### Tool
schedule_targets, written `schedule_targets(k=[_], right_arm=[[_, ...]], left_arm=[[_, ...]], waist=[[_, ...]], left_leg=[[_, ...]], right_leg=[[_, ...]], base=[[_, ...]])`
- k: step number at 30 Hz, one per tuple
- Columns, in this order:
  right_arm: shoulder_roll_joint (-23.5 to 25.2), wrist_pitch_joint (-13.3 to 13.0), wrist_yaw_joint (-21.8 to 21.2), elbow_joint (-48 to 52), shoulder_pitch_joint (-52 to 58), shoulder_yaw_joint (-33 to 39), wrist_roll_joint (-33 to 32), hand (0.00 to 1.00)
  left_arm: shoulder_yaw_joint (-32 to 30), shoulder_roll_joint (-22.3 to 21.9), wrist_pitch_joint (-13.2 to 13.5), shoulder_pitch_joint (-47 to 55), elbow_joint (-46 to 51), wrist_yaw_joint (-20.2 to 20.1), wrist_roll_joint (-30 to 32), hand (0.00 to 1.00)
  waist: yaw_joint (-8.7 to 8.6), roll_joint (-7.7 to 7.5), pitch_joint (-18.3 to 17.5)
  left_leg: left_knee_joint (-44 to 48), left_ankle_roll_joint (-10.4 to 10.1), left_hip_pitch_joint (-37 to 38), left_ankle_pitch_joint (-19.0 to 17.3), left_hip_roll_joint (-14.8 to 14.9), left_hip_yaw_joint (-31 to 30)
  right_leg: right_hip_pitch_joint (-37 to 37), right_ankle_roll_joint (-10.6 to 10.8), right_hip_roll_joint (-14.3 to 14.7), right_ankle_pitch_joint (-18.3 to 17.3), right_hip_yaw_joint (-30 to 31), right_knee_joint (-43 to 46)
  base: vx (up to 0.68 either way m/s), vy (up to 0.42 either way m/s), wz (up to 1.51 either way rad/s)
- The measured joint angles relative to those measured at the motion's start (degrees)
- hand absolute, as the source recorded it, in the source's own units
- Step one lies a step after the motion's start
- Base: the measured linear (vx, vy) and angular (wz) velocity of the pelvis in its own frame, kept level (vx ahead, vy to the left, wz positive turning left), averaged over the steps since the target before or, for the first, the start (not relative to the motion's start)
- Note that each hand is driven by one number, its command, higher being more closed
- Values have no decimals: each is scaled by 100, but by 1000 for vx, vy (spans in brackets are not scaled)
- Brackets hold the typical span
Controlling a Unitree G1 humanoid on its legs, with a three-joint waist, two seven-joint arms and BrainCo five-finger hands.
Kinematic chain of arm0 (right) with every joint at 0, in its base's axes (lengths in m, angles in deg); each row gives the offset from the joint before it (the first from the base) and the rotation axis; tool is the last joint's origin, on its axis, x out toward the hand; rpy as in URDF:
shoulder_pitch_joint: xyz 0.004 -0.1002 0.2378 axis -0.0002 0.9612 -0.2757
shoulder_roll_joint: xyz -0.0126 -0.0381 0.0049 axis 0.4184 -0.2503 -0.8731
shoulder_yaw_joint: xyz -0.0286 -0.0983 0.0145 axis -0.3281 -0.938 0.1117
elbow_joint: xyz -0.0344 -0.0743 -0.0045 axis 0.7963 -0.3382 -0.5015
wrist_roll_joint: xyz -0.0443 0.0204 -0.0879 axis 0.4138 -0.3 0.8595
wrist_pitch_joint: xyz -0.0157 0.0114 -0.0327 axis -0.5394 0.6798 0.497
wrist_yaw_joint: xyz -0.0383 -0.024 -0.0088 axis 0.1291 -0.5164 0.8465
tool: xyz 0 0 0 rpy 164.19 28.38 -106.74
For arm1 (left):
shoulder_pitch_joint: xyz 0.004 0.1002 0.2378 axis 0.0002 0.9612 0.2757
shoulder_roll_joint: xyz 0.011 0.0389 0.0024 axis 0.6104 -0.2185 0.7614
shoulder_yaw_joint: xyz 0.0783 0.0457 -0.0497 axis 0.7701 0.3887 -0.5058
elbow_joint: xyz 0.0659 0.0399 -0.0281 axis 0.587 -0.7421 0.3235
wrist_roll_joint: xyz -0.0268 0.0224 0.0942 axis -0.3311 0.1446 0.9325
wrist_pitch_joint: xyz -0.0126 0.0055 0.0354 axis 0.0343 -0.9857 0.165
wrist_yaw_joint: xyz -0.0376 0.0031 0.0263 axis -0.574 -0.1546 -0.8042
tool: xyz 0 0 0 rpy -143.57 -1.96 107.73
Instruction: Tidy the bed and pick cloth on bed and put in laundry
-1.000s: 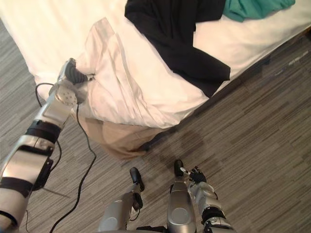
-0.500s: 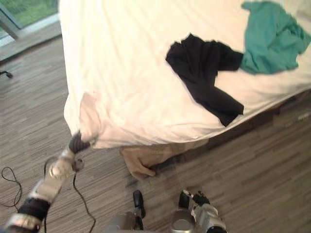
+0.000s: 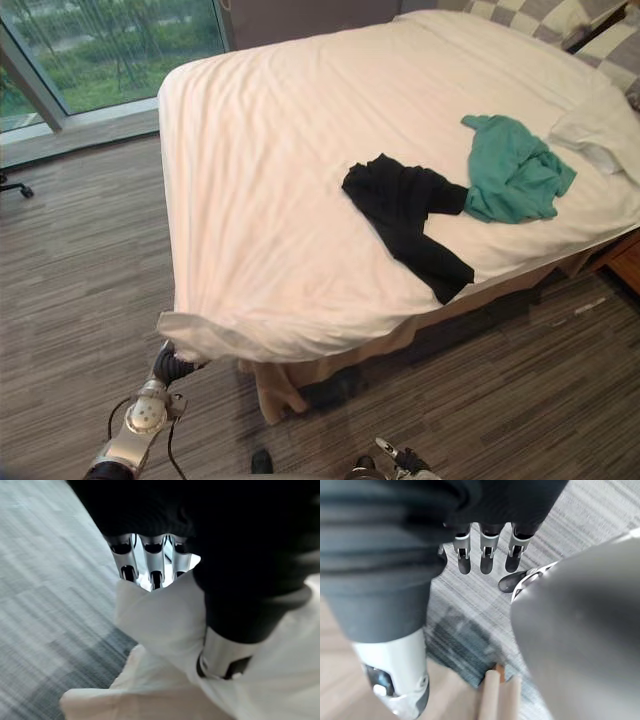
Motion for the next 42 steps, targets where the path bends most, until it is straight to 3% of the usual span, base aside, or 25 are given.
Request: schedule_targets(k=[6,9,14,21,26,29,32,33,35,37,40,42], right_arm=[[121,-179,202,-111,7,288,-181,0],[180,-323,400,-119,15,405,-284,0],[258,-624,765,-157,36,716,-427,0],[425,-801,874,-126,178,888,-430,0],[435,-802,865,-62,479,886,-377,0],[488,-824,888,-46,462,875,-380,0],[539,-1024,1114,-25,353,824,-391,0],[537,-1113,1219,65,293,742,-404,100],[526,-1253,1414,482,206,717,-402,100],[394,-1450,1683,1123,96,728,-360,100],[-350,-1660,1718,1901,-587,727,-11,100],[-965,-1898,1393,2281,-1207,482,94,100]], left_arm=[[-589,-438,-668,0,-241,-478,361,0],[-854,-591,-793,-3,-242,-796,280,0],[-1292,-610,-1101,-142,-243,-1535,-375,0],[-1721,-669,-1492,-261,-240,-2193,-437,0],[-1982,-789,-1921,-270,-237,-2265,-624,0],[-2029,-879,-2325,-233,-242,-2087,-875,0],[-2185,-955,-2752,-192,-466,-1749,-870,0],[-2236,-948,-2942,-95,-717,-1622,-870,0],[-2233,-973,-3166,213,-1015,-1594,-876,0],[-2228,-940,-3191,498,-1011,-1593,-988,0],[-1845,-866,-3058,746,-1070,-1480,-991,0],[-1490,-801,-2941,762,-1149,-1386,-1088,0]], waist=[[-3,0,-1],[-20,16,-11],[-17,8,-13],[45,-59,-38],[126,-97,-227],[140,-117,-232],[165,-153,-251],[162,-144,-223],[161,-137,-209],[255,-149,-202],[326,-151,-201],[369,-160,-198]], left_leg=[[-10,-4,370,2,40,185],[-25,-4,409,1,69,260],[-35,-24,470,-12,84,286],[-42,-40,471,-158,95,231],[-42,-36,470,-191,90,150],[-40,-47,439,-201,91,145],[-37,-63,398,-216,89,151],[-35,-63,386,-216,86,154],[-30,-63,378,-216,72,145],[-22,-63,364,-216,70,105],[-32,-60,316,-214,16,-46],[-33,-21,188,-188,-13,-140]], right_leg=[[258,-6,21,3,12,42],[239,-8,33,3,12,106],[242,-34,31,-14,2,220],[206,-72,25,-103,-54,294],[215,-39,15,-218,-160,332],[221,-36,9,-239,-228,335],[249,-26,10,-253,-251,297],[245,-26,10,-253,-260,290],[239,-25,1,-252,-292,279],[273,-25,-2,-252,-396,280],[297,-25,-43,-252,-434,278],[192,-25,-59,-252,-433,272]], base=[[69,-31,-16],[-7,-35,-11],[-53,-22,-2],[-104,-13,-2],[-10,-13,10],[61,-9,9],[106,-8,6],[127,-6,4],[107,-3,10],[86,-10,22],[6,-2,23],[-59,6,13]])
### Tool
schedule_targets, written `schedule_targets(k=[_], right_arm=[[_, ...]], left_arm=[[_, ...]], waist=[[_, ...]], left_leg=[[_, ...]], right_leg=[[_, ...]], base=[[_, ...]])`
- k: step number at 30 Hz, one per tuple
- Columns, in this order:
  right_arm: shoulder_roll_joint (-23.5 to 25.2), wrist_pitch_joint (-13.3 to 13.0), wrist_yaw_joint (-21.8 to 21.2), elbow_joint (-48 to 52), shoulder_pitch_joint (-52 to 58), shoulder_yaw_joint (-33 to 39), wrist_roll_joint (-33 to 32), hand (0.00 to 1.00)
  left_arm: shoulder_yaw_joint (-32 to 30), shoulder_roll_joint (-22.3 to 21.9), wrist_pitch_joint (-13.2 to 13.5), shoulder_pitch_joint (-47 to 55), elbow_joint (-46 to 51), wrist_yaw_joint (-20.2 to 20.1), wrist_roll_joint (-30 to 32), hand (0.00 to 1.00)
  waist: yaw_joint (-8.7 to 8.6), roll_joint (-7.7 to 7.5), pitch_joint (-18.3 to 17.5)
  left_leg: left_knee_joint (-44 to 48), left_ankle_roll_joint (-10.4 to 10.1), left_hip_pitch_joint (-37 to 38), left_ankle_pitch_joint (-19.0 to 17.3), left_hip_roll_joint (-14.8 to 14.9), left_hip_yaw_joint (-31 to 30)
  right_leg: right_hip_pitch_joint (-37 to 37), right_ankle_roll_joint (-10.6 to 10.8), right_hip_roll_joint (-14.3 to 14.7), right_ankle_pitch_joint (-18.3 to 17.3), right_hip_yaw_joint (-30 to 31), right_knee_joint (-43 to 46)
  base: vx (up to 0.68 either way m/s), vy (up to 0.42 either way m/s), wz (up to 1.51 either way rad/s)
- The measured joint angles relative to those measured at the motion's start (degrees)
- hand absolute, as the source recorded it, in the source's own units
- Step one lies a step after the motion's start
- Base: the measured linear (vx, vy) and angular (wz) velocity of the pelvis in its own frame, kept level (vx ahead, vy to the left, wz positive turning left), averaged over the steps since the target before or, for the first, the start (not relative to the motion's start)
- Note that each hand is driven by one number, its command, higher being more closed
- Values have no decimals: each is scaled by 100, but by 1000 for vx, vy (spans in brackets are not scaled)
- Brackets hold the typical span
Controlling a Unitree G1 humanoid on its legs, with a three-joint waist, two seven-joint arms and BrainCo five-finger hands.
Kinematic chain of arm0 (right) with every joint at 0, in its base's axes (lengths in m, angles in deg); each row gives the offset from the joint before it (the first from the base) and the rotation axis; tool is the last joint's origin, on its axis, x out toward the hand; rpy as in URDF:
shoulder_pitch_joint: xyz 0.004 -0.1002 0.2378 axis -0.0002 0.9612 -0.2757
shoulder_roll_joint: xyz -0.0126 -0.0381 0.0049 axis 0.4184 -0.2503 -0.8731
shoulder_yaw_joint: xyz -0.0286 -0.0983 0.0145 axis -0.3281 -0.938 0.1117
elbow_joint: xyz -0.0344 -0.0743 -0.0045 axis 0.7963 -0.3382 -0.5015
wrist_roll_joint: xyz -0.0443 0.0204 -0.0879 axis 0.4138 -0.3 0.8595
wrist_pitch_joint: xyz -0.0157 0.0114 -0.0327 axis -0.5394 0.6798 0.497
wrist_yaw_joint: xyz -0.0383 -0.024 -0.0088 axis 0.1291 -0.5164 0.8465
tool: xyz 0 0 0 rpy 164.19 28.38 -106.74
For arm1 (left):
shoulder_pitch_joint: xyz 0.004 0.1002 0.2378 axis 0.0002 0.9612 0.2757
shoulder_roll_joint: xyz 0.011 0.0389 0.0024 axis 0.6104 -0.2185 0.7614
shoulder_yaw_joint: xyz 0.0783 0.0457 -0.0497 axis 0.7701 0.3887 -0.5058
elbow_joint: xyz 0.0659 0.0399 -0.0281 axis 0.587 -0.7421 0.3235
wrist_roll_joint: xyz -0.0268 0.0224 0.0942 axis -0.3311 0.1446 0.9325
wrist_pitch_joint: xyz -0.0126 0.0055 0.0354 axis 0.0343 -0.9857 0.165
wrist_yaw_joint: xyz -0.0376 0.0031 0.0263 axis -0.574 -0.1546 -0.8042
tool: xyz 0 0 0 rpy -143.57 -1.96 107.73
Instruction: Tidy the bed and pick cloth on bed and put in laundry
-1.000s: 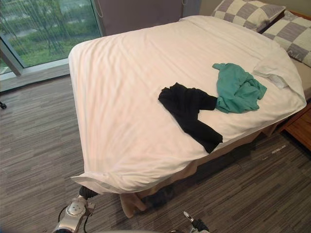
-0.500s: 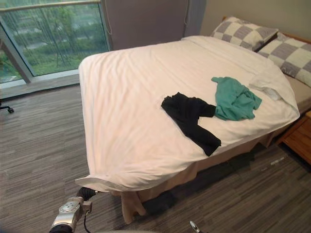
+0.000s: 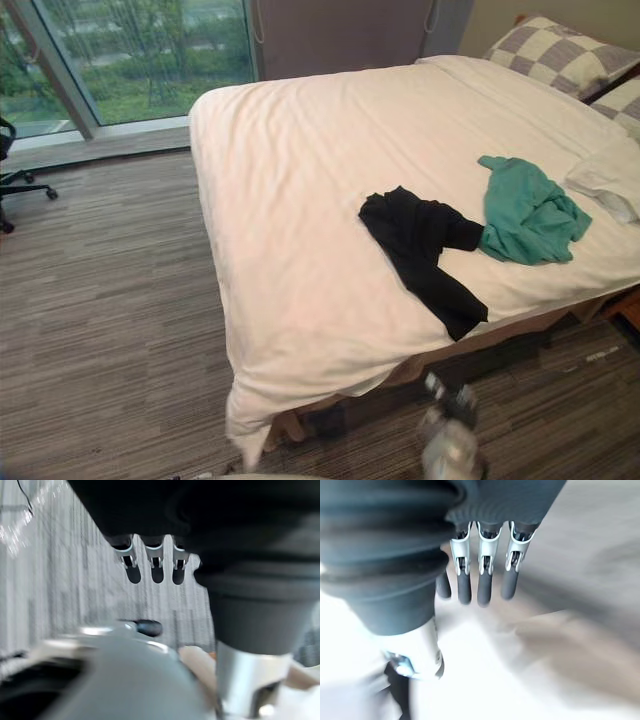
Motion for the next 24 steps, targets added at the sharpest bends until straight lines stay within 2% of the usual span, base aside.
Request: schedule_targets(k=[1,3,4,7,8,11,13,15,17,20,21,22,23,24], right_arm=[[-245,-31,-253,288,-214,-166,-34,100],[-434,-108,-613,922,-375,-423,-28,100],[-386,-249,-883,1486,-317,-562,-22,100],[-89,-355,-1508,2557,-119,-1079,10,100],[18,-422,-1832,2843,-58,-1403,118,100],[140,-531,-2688,3097,-71,-2428,209,100],[224,-564,-3215,3058,-136,-3045,208,100],[266,-550,-3753,2934,-329,-3898,208,100],[391,-444,-4092,2784,-560,-4453,198,100],[618,-187,-4236,2420,-933,-4945,207,100],[661,-129,-4221,2327,-1051,-5026,209,100],[707,18,-4160,2263,-1272,-5154,212,100],[725,107,-4101,2266,-1454,-5264,211,100],[786,224,-4020,2267,-1755,-5341,211,100]], left_arm=[[173,51,17,-8,2,5,-7,0],[394,110,38,5,3,18,-4,0],[452,124,98,35,2,31,0,0],[534,130,343,206,4,60,14,0],[613,153,478,272,5,124,20,0],[649,194,693,349,1,157,122,0],[656,205,717,349,3,110,119,0],[656,230,758,360,-2,-6,110,0],[657,236,793,359,-5,-56,109,0],[688,242,950,348,-3,-86,122,0],[732,251,1016,331,-3,-82,122,0],[849,268,1125,262,5,-51,121,0],[885,286,1200,198,7,-13,119,0],[935,322,1286,62,12,-3,108,0]], waist=[[21,-17,11],[61,-37,1],[54,-41,5],[26,-42,5],[27,-49,10],[39,-77,21],[68,-81,23],[93,-81,24],[171,-76,28],[313,-73,102],[343,-28,181],[408,-75,278],[442,0,399],[485,-25,592]], left_leg=[[0,21,-57,23,-7,-29],[0,26,-123,50,-4,-67],[1,28,-152,58,-5,-131],[25,36,-203,67,-13,-188],[33,36,-216,68,-14,-184],[36,37,-208,68,-10,-182],[37,37,-202,68,-10,-186],[38,39,-176,70,-10,-198],[39,53,-163,79,-9,-210],[39,63,-230,141,-13,-293],[39,62,-255,161,-13,-326],[40,70,-351,213,-5,-387],[42,61,-485,251,8,-457],[125,54,-676,291,37,-525]], right_leg=[[-40,0,2,0,-3,-10],[-91,1,15,1,-17,-11],[-92,1,19,1,-65,-13],[-104,1,19,1,-118,-27],[-126,1,19,2,-115,-27],[-117,-2,24,4,-115,-27],[-106,-4,25,7,-116,-25],[-71,-6,26,10,-119,-17],[-59,-11,26,13,-125,-4],[-122,-21,25,19,-168,28],[-162,-26,27,23,-188,34],[-220,-43,37,31,-229,45],[-339,-58,50,31,-266,83],[-507,-94,65,23,-291,190]], base=[[-68,-11,9],[-47,-21,11],[-14,-26,15],[20,-15,11],[38,-2,0],[14,-1,-1],[0,0,0],[0,0,0],[0,0,0],[-56,-5,9],[-105,-8,20],[-135,-13,23],[-159,-15,30],[-175,-17,23]])
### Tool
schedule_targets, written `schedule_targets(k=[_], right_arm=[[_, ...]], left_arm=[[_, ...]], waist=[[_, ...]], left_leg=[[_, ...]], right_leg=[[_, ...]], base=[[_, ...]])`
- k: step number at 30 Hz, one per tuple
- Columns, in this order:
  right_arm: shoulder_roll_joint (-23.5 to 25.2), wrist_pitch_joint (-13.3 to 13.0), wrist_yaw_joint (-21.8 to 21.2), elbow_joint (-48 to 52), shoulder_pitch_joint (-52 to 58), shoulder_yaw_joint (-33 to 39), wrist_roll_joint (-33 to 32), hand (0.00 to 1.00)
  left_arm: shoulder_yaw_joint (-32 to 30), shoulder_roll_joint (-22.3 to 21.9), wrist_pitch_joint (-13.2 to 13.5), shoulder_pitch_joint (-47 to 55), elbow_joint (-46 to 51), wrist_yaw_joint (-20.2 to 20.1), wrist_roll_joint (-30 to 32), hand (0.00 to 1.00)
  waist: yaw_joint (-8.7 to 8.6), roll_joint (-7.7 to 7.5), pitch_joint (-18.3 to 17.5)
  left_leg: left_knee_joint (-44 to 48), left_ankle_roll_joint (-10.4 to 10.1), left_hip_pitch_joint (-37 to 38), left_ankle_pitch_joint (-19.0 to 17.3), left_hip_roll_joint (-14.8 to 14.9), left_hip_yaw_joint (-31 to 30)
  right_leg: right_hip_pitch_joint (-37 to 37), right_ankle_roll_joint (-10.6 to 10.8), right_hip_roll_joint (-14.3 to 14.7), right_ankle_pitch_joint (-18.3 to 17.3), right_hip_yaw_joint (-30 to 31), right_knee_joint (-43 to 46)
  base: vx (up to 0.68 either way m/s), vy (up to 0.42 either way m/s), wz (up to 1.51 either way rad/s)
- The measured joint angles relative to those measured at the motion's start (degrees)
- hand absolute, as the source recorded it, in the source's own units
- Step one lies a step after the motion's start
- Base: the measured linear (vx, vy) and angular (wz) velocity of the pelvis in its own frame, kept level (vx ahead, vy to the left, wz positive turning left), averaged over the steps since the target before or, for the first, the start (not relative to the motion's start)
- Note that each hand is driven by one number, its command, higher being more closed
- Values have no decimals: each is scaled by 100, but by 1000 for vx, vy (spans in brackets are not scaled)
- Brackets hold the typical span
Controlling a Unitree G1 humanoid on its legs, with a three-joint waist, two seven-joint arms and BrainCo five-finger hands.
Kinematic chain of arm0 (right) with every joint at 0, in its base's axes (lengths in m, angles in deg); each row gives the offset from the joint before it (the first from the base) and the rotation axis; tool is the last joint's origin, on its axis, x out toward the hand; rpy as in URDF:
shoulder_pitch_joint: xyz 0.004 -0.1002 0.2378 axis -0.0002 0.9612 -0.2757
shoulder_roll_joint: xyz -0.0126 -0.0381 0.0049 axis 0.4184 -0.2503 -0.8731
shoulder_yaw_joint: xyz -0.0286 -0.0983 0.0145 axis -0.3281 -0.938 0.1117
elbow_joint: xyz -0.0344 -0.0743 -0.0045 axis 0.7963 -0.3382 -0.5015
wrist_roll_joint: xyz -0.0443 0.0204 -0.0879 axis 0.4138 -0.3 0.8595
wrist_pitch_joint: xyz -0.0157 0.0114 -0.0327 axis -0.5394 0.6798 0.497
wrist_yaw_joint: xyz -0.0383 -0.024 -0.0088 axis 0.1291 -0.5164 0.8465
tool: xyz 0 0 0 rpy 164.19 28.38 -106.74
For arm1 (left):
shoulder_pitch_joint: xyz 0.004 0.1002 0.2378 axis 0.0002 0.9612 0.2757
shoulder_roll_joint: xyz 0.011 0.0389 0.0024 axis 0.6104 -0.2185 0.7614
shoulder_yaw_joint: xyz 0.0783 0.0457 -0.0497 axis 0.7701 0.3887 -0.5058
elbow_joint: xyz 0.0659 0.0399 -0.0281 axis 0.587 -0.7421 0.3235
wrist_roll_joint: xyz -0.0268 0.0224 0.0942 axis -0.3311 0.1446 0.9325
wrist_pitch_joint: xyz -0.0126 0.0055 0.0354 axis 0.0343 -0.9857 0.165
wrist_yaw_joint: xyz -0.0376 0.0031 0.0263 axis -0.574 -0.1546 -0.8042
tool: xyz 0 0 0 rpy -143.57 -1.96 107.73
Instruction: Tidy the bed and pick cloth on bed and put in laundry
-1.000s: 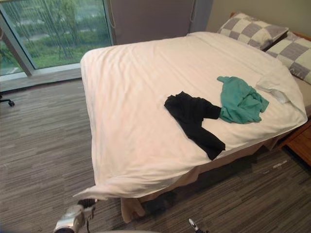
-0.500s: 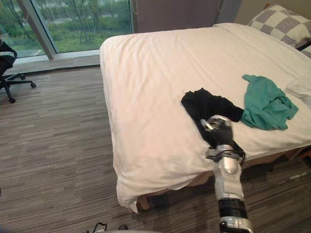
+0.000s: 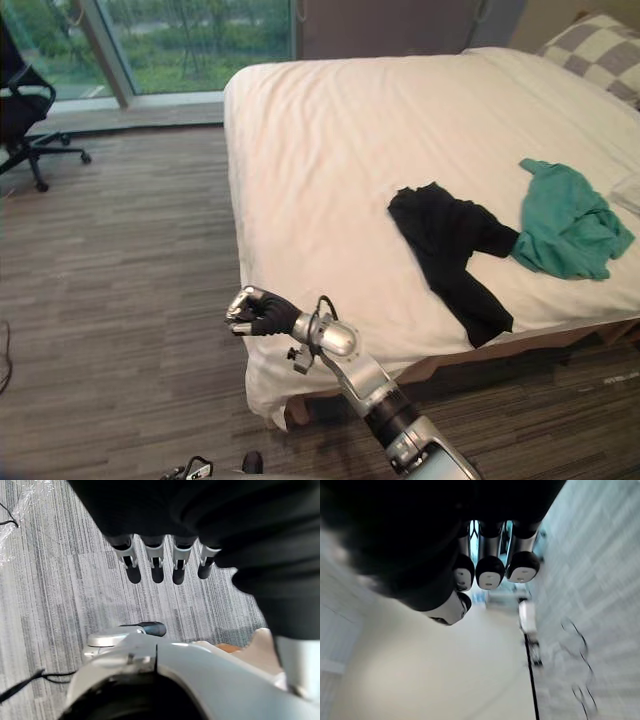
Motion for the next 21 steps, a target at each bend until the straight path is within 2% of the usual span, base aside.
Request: schedule_targets(k=[2,6,9,16,19,21], right_arm=[[178,193,241,-14,-543,15,-1,100],[310,218,609,-175,-1259,162,11,100],[298,218,939,-210,-1520,405,150,100],[240,177,1593,-323,-1833,1130,257,100],[51,165,2063,-772,-2083,1573,285,100],[-73,144,2123,-925,-2147,1568,274,100]], left_arm=[[169,78,166,-279,34,12,-121,0],[177,86,387,-629,361,116,-243,0],[182,71,410,-755,685,188,-336,0],[400,-25,512,-1127,1037,342,-376,0],[394,-131,560,-1398,1196,280,-541,0],[390,-167,599,-1493,1295,215,-572,0]], waist=[[119,14,464],[260,116,1339],[392,110,1736],[446,205,1941],[484,339,2048],[484,383,2071]], left_leg=[[218,-27,-418,57,79,-95],[330,-62,-1052,284,150,-313],[377,-84,-1461,375,171,-331],[822,-91,-2712,426,33,-332],[928,-119,-3202,490,-36,-306],[890,-146,-3449,585,-35,-281]], right_leg=[[-332,-76,48,3,-24,190],[-1029,-206,40,-96,-168,707],[-1579,-260,-32,-221,-165,1121],[-3129,-336,-533,-735,-163,2464],[-3776,-396,-738,-911,-128,2966],[-4130,-439,-773,-950,-81,3140]], base=[[-136,-15,18],[-128,-18,23],[-61,-20,3],[-9,-25,15],[-63,-36,13],[-73,-68,4]])
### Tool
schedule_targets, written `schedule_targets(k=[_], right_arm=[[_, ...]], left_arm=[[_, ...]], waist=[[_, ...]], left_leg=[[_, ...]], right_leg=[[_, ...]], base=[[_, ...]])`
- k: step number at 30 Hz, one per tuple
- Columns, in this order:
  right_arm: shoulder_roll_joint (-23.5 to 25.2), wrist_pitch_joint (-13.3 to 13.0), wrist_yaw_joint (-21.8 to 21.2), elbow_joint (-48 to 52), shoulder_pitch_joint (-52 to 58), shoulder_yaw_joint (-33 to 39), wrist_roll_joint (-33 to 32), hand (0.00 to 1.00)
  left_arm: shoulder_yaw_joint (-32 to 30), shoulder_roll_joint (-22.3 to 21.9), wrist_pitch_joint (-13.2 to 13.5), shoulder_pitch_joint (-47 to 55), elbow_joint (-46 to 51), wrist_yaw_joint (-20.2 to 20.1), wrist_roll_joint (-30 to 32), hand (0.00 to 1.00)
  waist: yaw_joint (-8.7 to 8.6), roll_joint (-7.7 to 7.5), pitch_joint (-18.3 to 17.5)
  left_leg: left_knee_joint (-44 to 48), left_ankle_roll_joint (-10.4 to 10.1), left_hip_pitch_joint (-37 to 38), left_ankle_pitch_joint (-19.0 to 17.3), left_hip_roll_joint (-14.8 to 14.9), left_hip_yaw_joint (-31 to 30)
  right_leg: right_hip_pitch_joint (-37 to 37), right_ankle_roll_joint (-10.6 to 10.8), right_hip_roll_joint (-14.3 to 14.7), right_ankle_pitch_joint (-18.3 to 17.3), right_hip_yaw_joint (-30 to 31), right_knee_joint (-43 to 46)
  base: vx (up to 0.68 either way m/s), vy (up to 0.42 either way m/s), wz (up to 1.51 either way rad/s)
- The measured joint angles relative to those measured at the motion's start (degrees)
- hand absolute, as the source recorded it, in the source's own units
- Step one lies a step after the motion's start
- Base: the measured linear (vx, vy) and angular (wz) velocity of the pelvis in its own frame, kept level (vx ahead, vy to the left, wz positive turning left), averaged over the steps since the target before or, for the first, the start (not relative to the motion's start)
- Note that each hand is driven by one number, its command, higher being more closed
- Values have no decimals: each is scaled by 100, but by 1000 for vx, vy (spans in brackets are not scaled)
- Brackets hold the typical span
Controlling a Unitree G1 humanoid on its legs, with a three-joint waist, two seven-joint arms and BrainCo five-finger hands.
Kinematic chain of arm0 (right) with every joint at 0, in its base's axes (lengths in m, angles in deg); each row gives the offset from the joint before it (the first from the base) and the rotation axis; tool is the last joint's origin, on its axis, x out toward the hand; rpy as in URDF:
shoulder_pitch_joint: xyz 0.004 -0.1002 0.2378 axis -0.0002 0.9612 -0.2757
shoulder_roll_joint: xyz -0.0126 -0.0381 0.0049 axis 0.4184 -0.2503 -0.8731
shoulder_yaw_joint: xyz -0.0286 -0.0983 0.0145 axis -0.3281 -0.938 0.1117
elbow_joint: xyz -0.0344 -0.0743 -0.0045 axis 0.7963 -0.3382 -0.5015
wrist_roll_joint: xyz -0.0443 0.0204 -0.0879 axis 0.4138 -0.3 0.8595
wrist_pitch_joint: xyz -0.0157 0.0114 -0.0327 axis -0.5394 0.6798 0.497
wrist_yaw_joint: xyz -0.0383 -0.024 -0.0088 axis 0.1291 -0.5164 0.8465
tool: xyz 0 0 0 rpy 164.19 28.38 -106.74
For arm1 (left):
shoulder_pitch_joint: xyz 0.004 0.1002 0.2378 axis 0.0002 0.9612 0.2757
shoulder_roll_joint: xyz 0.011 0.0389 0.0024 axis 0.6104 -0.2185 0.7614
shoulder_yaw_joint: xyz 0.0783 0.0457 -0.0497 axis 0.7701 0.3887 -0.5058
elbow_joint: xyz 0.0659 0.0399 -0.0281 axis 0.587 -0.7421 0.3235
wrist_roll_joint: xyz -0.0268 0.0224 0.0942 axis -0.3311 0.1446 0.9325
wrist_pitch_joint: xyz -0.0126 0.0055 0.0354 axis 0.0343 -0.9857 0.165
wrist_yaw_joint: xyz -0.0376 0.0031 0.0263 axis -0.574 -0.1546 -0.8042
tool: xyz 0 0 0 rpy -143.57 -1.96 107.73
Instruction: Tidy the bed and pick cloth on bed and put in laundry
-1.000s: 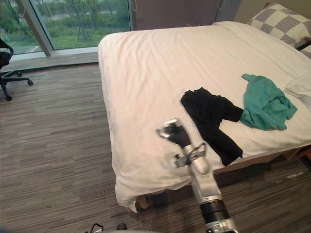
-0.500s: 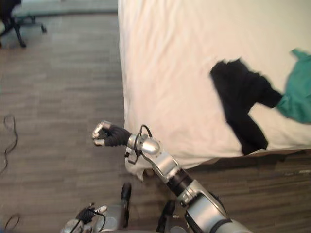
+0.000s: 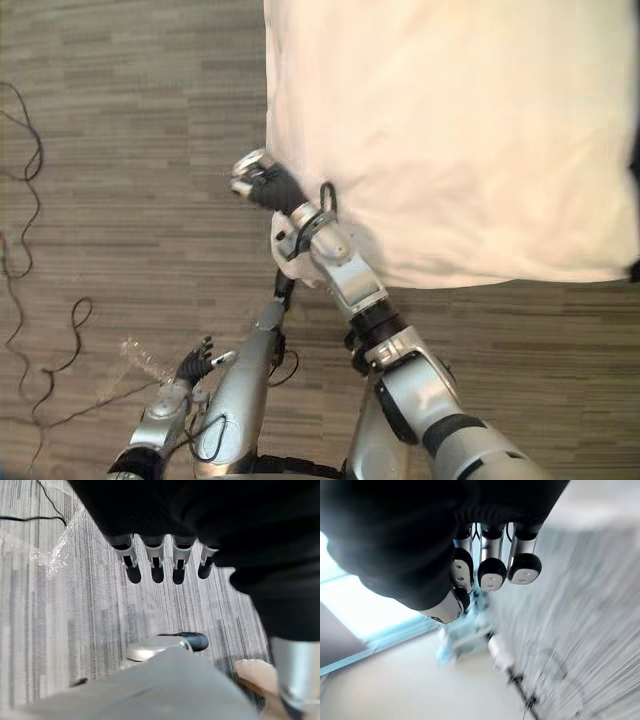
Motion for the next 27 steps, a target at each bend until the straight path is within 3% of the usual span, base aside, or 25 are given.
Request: schedule_targets(k=[5,10,16,22,24,27], right_arm=[[128,-122,-60,-606,221,37,-409,100],[173,-358,-283,-1302,750,138,-467,100],[14,-487,-277,-1982,1114,1199,-1153,100],[-216,-950,-334,-1876,1810,2113,-2060,100],[-99,-1139,-442,-1728,2266,2488,-2339,100],[138,-1427,-540,-1137,3164,3222,-2761,100]], left_arm=[[-107,-218,-147,-341,171,-43,-318,0],[-356,-684,-810,-1191,217,34,-468,0],[-516,-742,-1120,-1826,38,164,-797,0],[-483,-739,-1483,-1869,-311,195,-843,0],[-464,-734,-1578,-1832,-317,192,-843,0],[-428,-596,-1715,-1608,-407,174,-834,0]], waist=[[-58,70,31],[-348,56,34],[-612,27,30],[-742,-76,8],[-755,-158,-66],[-824,-396,-394]], left_leg=[[-41,-23,-260,88,40,208],[-69,31,-401,184,72,427],[49,37,-399,179,116,559],[84,64,198,40,316,883],[82,73,513,-48,368,974],[-107,75,1060,-153,457,1151]], right_leg=[[-448,-51,-36,-19,148,214],[-571,-35,-68,61,154,213],[-584,-75,-24,130,259,199],[-91,-110,224,256,495,-28],[226,-95,300,279,549,-171],[770,-42,446,333,581,-544]], base=[[-67,-63,-5],[-24,-18,3],[-15,-35,-10],[-22,-66,-34],[2,-55,-36],[62,-20,-26]])
